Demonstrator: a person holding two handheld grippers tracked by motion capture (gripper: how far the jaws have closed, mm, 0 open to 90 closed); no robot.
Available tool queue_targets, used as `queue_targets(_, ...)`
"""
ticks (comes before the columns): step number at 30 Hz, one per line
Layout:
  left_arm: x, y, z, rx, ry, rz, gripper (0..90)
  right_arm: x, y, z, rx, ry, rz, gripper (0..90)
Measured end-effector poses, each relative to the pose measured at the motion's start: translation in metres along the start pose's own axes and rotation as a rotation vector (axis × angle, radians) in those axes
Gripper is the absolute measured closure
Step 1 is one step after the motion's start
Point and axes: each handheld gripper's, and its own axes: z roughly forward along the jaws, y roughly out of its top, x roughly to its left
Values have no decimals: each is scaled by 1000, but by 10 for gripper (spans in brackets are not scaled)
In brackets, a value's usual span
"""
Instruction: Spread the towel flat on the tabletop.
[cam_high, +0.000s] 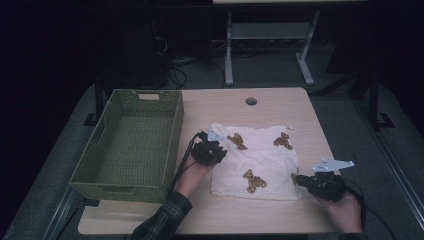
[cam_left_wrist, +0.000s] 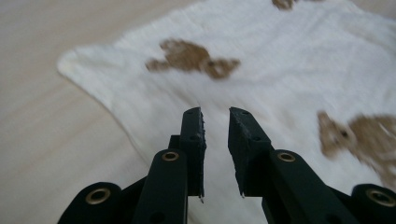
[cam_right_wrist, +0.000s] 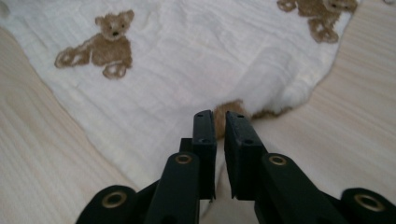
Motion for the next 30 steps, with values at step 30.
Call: queue_targets(30,-43,-63,-28,146,-110,158,868,10,-30,-10,105,30,-32,876)
